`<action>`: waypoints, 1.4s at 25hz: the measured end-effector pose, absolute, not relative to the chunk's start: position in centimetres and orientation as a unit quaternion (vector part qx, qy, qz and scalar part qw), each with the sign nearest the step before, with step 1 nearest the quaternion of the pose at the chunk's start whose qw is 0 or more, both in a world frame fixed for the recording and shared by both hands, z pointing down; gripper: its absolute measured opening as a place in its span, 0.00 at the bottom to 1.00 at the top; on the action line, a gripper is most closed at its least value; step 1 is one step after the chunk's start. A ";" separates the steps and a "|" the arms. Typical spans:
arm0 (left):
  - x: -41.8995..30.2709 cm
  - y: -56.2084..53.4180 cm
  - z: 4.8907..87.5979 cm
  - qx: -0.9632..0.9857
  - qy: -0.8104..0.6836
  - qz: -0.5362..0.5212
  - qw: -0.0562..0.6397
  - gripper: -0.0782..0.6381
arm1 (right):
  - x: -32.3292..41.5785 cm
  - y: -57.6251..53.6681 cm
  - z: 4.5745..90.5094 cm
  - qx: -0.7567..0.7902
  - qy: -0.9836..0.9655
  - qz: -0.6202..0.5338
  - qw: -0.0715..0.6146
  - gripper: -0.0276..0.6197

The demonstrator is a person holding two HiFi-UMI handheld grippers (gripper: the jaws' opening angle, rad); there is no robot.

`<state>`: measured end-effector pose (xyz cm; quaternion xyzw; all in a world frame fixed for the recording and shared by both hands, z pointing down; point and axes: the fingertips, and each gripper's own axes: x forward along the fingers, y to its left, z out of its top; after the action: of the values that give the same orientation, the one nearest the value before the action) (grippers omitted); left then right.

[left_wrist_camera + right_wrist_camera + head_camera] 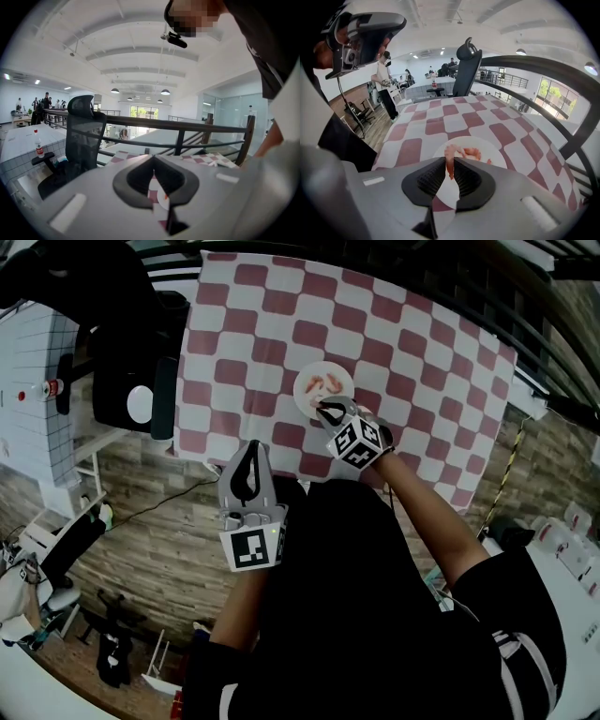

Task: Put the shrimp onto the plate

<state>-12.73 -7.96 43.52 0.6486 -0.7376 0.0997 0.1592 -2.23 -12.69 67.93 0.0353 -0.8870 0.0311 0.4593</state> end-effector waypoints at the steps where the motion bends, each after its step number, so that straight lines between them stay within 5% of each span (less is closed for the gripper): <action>1: -12.7 -7.8 43.6 0.649 -0.738 0.099 0.157 0.12 | -2.2 -12.7 68.2 0.032 -0.886 0.025 0.463 0.13; 35: -12.2 -6.9 44.5 0.619 -0.761 0.088 0.174 0.12 | -2.9 -13.8 71.4 -0.022 -0.853 -0.032 0.521 0.14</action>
<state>-12.16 -6.92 44.48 0.6187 -0.7611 0.0879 0.1738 -2.92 -13.83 71.43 -0.0221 -0.8525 -0.0325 0.5212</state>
